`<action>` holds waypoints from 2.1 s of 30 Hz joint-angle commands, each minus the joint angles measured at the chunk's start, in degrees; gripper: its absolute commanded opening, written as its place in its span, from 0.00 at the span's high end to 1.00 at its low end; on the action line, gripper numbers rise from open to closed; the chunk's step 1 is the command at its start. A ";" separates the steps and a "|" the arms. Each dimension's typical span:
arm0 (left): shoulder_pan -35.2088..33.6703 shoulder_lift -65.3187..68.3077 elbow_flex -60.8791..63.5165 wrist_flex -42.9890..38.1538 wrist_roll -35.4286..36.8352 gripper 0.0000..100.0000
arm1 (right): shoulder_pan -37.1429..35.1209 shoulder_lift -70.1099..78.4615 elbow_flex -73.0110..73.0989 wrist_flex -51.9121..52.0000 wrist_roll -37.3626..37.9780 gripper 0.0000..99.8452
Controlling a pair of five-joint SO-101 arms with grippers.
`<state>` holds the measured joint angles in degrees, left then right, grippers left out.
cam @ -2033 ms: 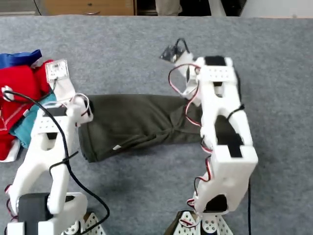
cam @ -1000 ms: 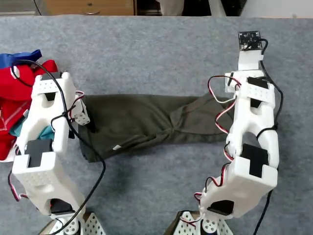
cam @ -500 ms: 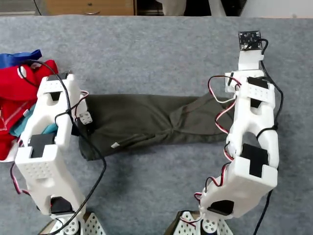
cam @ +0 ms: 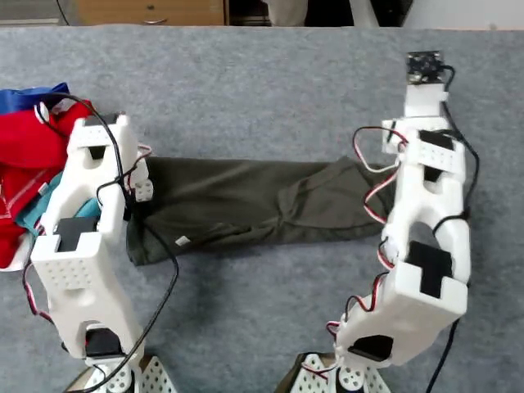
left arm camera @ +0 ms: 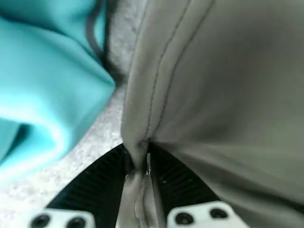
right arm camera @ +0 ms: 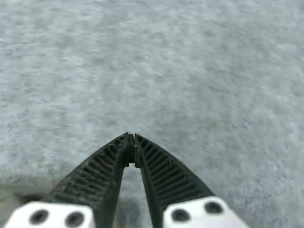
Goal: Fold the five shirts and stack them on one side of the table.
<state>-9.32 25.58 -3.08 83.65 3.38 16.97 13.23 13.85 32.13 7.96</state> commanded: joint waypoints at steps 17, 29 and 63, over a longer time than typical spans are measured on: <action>24.88 -0.13 -26.37 15.65 0.26 0.98 | 21.76 1.98 -0.48 -16.26 -3.69 0.99; 44.92 0.04 -37.10 6.86 8.00 0.98 | 24.22 5.93 -4.53 -17.85 -3.69 0.99; 46.86 6.29 -45.54 -9.93 21.27 0.86 | 25.01 6.73 -4.88 -18.11 -3.52 0.99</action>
<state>40.88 32.97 -44.40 69.49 26.95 40.70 20.26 13.41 15.34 3.82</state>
